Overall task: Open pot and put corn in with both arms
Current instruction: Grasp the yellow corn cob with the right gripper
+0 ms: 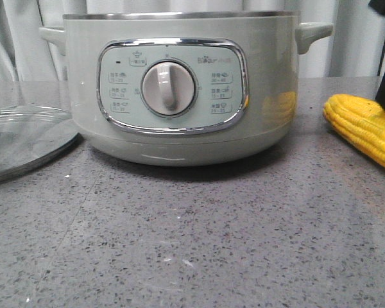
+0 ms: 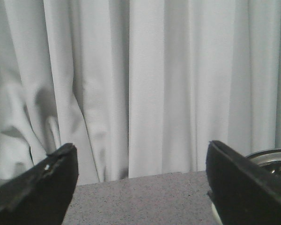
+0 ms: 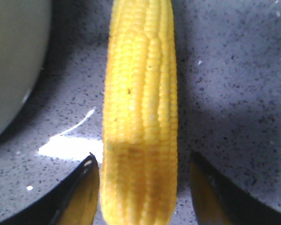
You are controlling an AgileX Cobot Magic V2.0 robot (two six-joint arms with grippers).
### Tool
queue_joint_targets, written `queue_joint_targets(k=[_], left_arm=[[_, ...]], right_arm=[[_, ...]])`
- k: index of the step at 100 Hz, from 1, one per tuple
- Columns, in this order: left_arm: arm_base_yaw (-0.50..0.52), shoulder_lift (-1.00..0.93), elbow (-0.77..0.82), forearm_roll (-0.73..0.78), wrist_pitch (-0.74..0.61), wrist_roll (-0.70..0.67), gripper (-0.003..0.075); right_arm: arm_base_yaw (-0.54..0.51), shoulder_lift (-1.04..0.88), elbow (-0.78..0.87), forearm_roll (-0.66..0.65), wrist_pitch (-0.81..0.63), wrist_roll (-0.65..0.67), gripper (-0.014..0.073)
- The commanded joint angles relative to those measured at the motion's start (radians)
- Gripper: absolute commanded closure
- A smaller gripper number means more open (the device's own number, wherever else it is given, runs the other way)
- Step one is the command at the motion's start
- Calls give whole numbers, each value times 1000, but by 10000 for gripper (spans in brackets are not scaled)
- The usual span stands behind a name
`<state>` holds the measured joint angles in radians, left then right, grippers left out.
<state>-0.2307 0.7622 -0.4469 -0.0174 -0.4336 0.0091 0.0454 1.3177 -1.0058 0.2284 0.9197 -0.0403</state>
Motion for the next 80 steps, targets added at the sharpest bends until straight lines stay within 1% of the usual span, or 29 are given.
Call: queue_joint_targets(k=[1,19,23,26,28,32,35,37,39,41,44,55,69,80], left_arm=[[-8,-4,-30,-7,-67,-9,195],[-8,-4,-30,-7,-67,-17,195],[-8,-4,-30,-7,-67,-17,195],[-8,-4,-30,-7,-67,-17,195],[-8,-4,-30,-7,-67,-17,195],[-8,-4,-30,-7,-67,-17,195],[-8,-4,-30,-7,-67,-17,195],[-8,-4,-30,-7,-67,-17,195],[-8,-4,-30,-7,-67,-17,195],[-8,-4,-30,-7,-67,-17,195],[-8,-4,-30,-7,-67,-17,195],[-8,-4,-30,-7,-67,-17,195],[-8,-8,-30,-7,-68,-17,195],[-8,-19,-30,-7,-68,-17,195]], right_arm=[[1,24,-37,22,-13,-12,228],[1,82,-37,39,-9,-12,228],[1,90,-37,39,-9,-12,237],[1,94,-37,39,-4,-12,260],[1,95,-37,39,-4,-12,286],[1,95,-37,39,-1,-12,380],[1,95,-37,39,1,-12,430],[1,95,-37,39,2,-12,502],[1,95,-37,39,2,-12,538],[1,95,-37,39,3,-12,609],[1,95,-37,39,3,-12,660],[1,93,-37,35,9,-16,657],[-1,67,-37,-11,20,-19,657],[-28,29,-37,-16,50,-11,657]])
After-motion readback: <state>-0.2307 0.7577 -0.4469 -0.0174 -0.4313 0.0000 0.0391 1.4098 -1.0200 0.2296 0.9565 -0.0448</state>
